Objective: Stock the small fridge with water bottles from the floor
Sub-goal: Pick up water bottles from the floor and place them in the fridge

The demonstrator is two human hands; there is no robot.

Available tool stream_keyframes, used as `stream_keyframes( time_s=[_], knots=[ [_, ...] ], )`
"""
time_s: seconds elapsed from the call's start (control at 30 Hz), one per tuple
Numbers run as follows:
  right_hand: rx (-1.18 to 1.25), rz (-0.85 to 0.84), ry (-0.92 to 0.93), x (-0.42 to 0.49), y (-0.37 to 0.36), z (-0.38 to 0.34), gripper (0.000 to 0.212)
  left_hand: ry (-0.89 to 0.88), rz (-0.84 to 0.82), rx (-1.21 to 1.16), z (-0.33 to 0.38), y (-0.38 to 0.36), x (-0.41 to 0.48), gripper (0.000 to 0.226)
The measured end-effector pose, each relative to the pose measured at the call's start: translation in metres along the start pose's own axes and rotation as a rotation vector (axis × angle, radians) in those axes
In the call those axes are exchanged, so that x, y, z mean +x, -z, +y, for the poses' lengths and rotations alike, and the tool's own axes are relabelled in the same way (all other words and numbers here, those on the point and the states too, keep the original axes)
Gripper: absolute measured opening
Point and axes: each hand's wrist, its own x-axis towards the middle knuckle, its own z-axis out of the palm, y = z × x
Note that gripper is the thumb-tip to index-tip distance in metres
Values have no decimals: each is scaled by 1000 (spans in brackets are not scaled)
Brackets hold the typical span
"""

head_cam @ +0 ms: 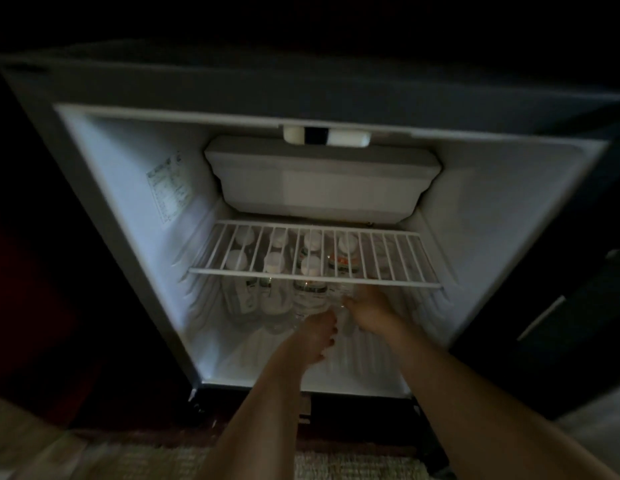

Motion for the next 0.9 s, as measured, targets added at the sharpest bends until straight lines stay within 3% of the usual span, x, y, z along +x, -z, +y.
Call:
stream_keyframes(
  time_s=[0.1, 0.2, 0.3, 0.43, 0.57, 0.67, 0.8, 0.9],
  knots=[
    [17, -141, -51, -34, 8, -9, 18, 8, 49, 221, 5, 11, -30, 30],
    [-71, -198, -34, -60, 18, -16, 17, 10, 74, 427, 10, 18, -52, 28],
    [-137, -177, 29, -102, 38, -30, 26, -72, 81, 617, 13, 22, -88, 35],
    [-258, -188, 108, -162, 71, -53, 13, -193, 48, 759, 25, 22, -152, 55],
    [-298, -128, 172, -221, 106, -69, 11, -234, 20, 898, 39, 5, -222, 47],
    [-375, -126, 202, -264, 130, -73, 25, -266, 2, 974, 49, -13, -271, 33],
    [-375, -59, 236, -326, 164, -66, 31, -330, 9, 1075, 53, -50, -327, 53],
    [-376, -9, 254, -369, 190, -47, 29, -405, -45, 1194, 50, -91, -365, 47]
  ],
)
